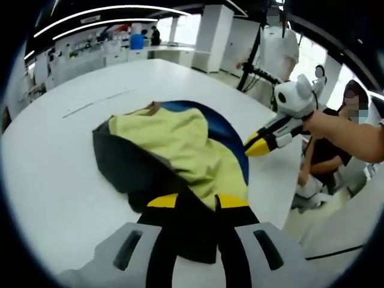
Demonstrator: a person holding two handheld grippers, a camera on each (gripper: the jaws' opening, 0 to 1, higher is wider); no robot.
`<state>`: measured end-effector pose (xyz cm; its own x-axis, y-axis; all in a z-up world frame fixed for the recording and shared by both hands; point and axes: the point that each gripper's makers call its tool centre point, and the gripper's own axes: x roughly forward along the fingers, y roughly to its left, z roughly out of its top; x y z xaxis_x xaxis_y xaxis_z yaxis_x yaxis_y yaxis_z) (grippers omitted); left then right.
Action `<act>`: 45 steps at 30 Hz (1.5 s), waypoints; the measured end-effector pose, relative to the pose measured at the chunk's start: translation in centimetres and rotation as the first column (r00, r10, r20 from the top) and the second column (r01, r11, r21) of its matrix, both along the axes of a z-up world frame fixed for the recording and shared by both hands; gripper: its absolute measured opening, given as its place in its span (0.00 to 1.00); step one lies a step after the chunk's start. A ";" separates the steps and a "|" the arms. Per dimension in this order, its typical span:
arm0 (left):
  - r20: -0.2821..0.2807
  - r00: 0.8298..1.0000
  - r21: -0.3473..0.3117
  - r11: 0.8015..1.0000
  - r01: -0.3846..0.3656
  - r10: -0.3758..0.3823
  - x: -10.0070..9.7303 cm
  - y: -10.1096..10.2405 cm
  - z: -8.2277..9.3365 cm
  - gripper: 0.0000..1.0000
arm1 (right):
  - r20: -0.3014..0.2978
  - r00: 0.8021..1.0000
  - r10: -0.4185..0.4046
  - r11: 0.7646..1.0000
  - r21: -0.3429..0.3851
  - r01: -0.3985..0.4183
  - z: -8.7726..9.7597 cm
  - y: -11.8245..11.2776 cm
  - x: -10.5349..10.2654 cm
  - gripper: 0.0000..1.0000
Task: Fold the garment on the visible template until the final outline fits inside the template.
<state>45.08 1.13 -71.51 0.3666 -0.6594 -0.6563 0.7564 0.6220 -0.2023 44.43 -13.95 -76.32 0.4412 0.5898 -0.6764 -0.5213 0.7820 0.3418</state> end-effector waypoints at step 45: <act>-0.026 0.998 0.063 0.996 -0.056 0.058 0.8 4.4 -0.7 0.00 | 0.017 1.000 -0.011 0.999 -0.052 0.012 0.8 -2.2 0.3 0.00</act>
<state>45.93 5.52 -72.24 0.3835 -0.5957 -0.7058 0.7142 0.6758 -0.1823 44.72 -16.11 -75.55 0.4594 0.5491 -0.6982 -0.5179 0.8042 0.2918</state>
